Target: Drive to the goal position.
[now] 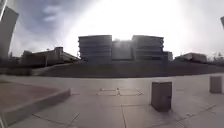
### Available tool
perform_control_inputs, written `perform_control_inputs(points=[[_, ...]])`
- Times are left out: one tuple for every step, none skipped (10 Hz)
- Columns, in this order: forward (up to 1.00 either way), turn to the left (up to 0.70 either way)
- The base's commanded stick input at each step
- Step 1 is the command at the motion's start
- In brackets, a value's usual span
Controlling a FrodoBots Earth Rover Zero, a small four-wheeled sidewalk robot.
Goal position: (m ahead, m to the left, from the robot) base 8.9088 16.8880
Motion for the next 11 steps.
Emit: perform_control_inputs(points=[[1.00,0.00],[1.00,0.00],[1.00,0.00],[1.00,0.00],[1.00,0.00],[1.00,0.00],[1.00,0.00],[1.00,0.00],[1.00,0.00],[1.00,0.00],[1.00,0.00]])
